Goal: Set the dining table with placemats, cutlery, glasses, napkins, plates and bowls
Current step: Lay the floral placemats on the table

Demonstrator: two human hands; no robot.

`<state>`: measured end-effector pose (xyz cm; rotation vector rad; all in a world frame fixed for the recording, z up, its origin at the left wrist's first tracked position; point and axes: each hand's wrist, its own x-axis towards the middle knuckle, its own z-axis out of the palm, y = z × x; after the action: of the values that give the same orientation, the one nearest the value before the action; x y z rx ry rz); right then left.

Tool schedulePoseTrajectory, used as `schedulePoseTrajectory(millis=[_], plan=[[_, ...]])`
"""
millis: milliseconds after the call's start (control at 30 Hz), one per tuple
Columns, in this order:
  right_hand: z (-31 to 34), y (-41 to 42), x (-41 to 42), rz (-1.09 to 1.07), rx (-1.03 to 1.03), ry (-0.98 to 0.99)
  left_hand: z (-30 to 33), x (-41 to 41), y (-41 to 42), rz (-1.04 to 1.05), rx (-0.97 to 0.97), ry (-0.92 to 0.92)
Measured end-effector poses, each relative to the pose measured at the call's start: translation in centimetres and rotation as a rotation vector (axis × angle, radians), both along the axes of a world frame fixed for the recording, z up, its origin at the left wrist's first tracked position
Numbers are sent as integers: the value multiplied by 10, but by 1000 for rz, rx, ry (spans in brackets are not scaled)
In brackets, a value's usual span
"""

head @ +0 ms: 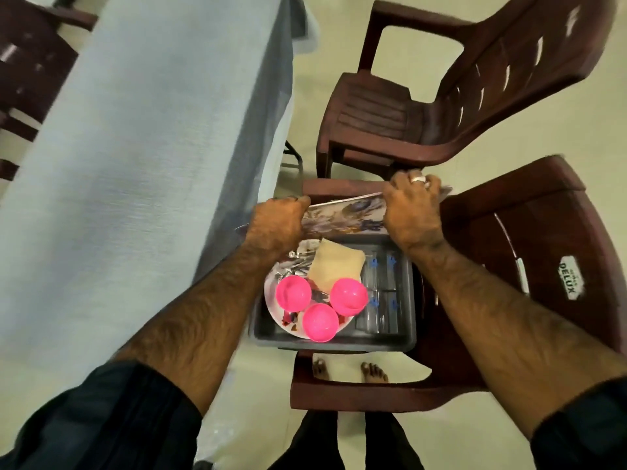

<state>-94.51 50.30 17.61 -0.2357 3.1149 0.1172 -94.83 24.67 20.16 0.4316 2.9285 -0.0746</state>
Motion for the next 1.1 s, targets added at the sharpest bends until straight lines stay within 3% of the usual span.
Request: schedulePoseTrajectory(millis=[100, 167, 233, 300, 400, 467, 567, 667, 800, 933, 1000, 1100], plan=[[63, -2, 4, 3, -130, 258, 67, 16, -13, 89, 142, 43], [93, -12, 15, 31, -237, 391, 101, 31, -28, 265, 265, 41], [96, -26, 29, 37, -413, 354, 123, 52, -50, 474, 468, 7], [99, -40, 47, -63, -585, 161, 137, 78, -74, 644, 718, -28], [109, -67, 87, -359, -898, -378, 148, 132, -109, 823, 1089, -53], [102, -85, 104, -483, -1160, -682, 148, 168, -128, 891, 1204, -43], [88, -121, 121, -542, -1418, -846, 142, 225, -161, 969, 1329, -27], [93, -162, 138, -468, -1398, -882, 132, 274, -198, 1014, 1356, -66], [91, -228, 152, -404, -1413, -885, 111, 326, -268, 1078, 1462, 24], [82, -310, 171, -507, -1505, -773, 99, 367, -359, 1024, 1612, 30], [68, -345, 181, -558, -1497, -750, 91, 380, -397, 1050, 1590, -13], [58, -396, 206, -521, -1308, -732, 79, 388, -436, 1154, 1438, 7]])
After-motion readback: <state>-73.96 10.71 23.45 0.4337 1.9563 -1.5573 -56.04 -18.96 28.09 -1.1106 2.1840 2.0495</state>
